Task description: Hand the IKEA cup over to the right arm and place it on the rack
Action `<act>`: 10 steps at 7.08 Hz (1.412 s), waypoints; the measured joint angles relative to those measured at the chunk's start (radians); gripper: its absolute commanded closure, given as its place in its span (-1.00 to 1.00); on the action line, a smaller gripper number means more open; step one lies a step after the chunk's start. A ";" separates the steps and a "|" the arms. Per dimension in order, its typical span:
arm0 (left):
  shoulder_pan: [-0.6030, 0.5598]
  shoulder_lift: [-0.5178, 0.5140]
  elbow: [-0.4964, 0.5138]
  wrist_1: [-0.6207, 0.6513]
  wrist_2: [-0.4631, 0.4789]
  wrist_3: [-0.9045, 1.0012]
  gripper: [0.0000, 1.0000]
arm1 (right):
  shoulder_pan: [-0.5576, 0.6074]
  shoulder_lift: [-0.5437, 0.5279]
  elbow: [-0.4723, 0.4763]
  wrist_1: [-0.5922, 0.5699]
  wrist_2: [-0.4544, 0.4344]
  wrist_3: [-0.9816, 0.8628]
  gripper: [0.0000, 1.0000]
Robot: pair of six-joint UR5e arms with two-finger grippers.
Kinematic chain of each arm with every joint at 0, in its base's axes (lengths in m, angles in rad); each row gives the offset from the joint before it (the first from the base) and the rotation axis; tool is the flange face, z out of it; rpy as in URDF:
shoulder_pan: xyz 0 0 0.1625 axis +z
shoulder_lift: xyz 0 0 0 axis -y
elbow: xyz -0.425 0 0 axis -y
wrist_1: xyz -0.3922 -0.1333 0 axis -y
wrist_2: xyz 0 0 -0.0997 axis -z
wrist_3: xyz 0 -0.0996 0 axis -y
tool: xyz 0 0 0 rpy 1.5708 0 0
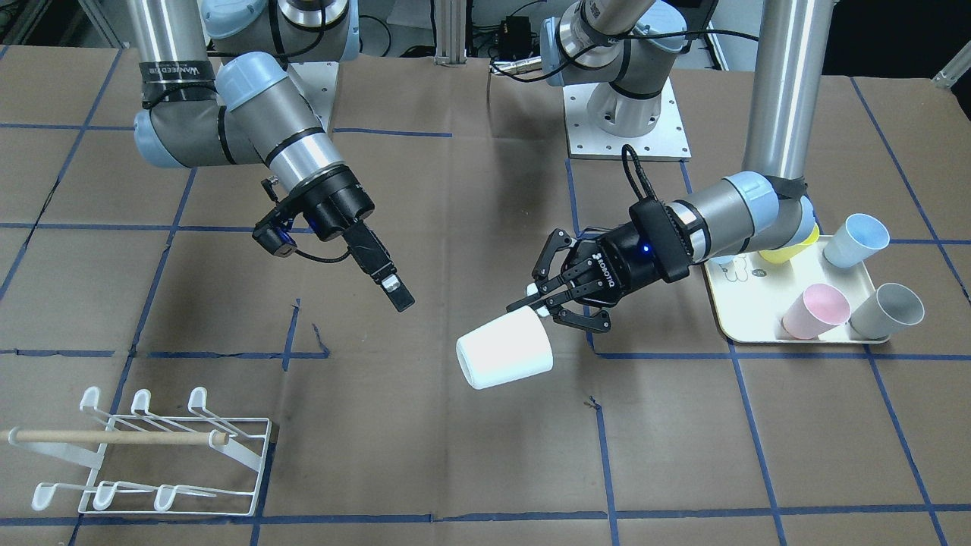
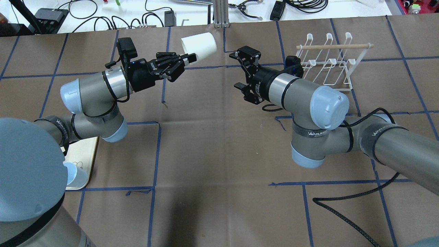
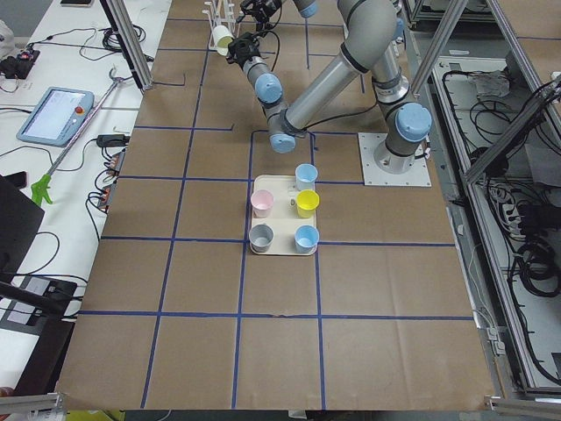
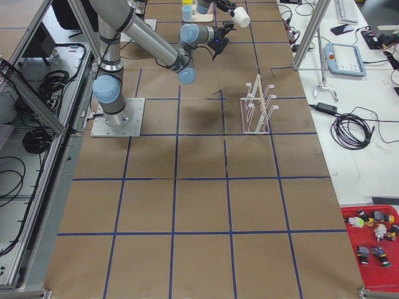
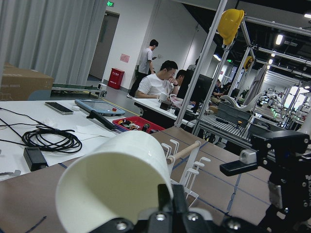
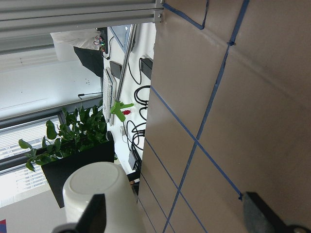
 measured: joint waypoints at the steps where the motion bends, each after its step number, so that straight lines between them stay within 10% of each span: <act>1: -0.024 0.001 -0.007 0.017 0.011 -0.016 0.89 | 0.011 0.018 -0.039 -0.002 -0.001 0.003 -0.99; 10: -0.051 0.010 -0.024 0.026 0.032 -0.024 0.89 | 0.060 0.088 -0.158 -0.006 -0.001 0.007 -0.99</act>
